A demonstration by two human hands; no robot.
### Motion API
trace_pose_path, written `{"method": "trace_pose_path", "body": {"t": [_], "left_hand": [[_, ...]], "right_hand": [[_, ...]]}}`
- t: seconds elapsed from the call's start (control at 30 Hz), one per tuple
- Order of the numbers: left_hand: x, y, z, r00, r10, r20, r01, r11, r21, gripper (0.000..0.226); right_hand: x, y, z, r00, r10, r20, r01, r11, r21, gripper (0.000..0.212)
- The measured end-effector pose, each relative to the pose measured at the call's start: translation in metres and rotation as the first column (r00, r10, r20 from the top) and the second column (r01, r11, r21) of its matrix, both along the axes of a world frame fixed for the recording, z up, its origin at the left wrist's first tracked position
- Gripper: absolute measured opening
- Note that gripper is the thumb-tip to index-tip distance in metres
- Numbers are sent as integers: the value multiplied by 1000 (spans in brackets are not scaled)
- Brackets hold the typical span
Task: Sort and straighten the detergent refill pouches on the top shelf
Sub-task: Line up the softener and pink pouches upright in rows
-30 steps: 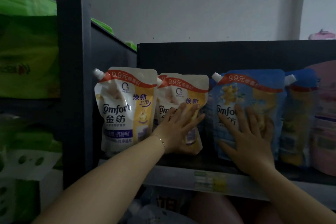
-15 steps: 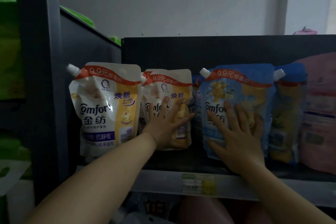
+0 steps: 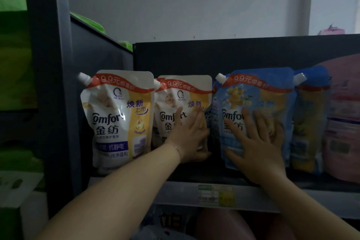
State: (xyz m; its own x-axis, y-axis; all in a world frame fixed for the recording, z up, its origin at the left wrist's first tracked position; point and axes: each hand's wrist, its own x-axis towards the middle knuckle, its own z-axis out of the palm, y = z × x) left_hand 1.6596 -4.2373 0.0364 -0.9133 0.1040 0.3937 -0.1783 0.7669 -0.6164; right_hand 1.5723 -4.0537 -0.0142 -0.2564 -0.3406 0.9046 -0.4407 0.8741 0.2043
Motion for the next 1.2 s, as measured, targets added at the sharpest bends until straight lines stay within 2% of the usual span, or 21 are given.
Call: {"method": "trace_pose_path", "body": {"t": [0.13,0.27,0.4,0.7,0.77,0.87,0.97,1.03,1.1,1.2], "left_hand": [[-4,-2,-3,999,-32,24,35,991,-129,65],[-5,-7,1,994,53,97,-43,993,-106,60],[1,-18,3,994,53,95,-45,995,-90,57],[15,-32,1,990,91,111,-70,982,-175,68],[19,-29,-2,996,33,86,-26,996,-82,70],[42,-30,-5,995,-99,-1,98,985,144,70],[72,-44,-13,972,-117,-203,164,960,228,80],[92,-52,-20,953,61,-295,53,930,363,94],[106,-60,-27,909,294,-296,-77,814,575,112],[113,-66,-31,848,437,-300,-67,650,757,129]], "right_hand": [[1,0,0,1000,7,-15,-7,1000,0,76],[0,1,0,1000,-6,-16,6,1000,8,77],[0,1,1,1000,-16,-12,16,1000,11,76],[2,0,1,1000,-17,-7,17,1000,5,77],[2,1,2,1000,-20,11,19,1000,10,77],[3,1,2,999,-11,48,9,1000,24,77],[7,2,4,994,-9,112,6,1000,21,76],[11,3,6,986,-25,166,18,999,43,76],[14,3,8,979,-41,201,30,998,55,76],[17,3,8,973,-50,225,38,998,59,76]]}}
